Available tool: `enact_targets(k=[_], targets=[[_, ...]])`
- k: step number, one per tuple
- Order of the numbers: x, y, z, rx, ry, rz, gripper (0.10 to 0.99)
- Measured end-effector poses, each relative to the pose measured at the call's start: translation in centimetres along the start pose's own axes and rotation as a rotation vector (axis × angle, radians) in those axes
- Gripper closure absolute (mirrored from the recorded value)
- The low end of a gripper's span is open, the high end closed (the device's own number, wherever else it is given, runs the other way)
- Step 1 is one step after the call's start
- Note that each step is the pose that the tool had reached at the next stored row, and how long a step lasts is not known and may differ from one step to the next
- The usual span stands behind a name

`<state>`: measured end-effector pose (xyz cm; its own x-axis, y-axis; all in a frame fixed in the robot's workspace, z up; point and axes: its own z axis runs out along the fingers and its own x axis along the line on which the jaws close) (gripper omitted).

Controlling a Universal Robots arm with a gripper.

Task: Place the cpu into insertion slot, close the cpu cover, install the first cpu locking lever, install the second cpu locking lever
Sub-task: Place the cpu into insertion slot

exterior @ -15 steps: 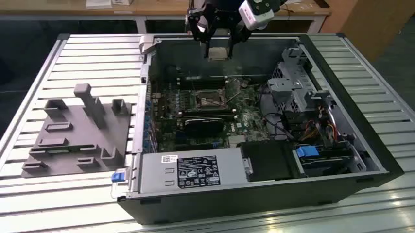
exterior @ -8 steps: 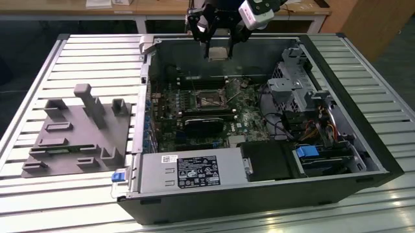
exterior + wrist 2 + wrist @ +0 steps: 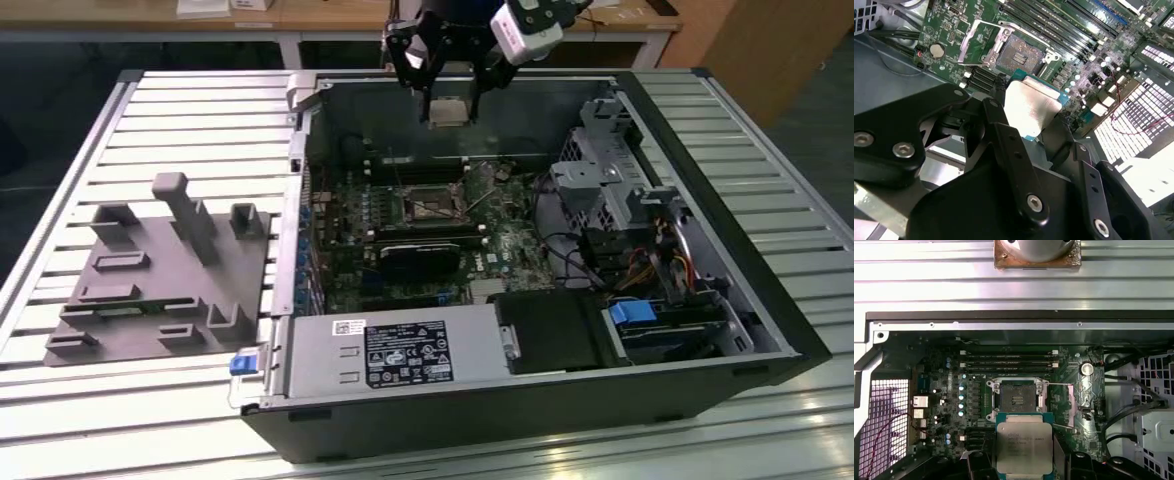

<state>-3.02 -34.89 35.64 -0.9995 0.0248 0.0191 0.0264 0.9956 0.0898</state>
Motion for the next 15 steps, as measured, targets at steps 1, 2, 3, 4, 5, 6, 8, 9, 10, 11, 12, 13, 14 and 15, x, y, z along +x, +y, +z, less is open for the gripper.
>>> enact_targets(k=[1, 2, 3, 4, 5, 6, 8, 9, 10, 11, 12, 13, 14, 15], targets=[[0.01, -0.01, 0.14, 0.000, 0.0000, 0.000, 0.549], [0.02, -0.03, 0.30, 0.000, -0.0001, 0.000, 0.549], [0.02, -0.04, 0.47, 0.000, -0.0001, 0.000, 0.549], [0.04, -0.06, 0.65, 0.000, -0.0001, 0.000, 0.549], [0.05, -0.07, 0.83, 0.000, -0.0002, 0.000, 0.549], [0.06, -0.09, 1.01, 0.000, -0.0002, 0.000, 0.549], [0.08, -0.13, 1.39, 0.000, -0.0002, 0.000, 0.549], [0.10, -0.14, 1.57, 0.000, -0.0002, 0.000, 0.549], [0.11, -0.16, 1.74, 0.000, -0.0001, 0.000, 0.549], [0.13, -0.18, 1.92, 0.000, -0.0001, 0.000, 0.549], [0.15, -0.19, 2.10, 0.000, -0.0002, 0.000, 0.549], [0.17, -0.21, 2.29, 0.000, -0.0002, 0.000, 0.549], [0.19, -0.23, 2.47, 0.000, -0.0002, 0.000, 0.549], [0.20, -0.24, 2.65, 0.000, -0.0001, 0.000, 0.549]])
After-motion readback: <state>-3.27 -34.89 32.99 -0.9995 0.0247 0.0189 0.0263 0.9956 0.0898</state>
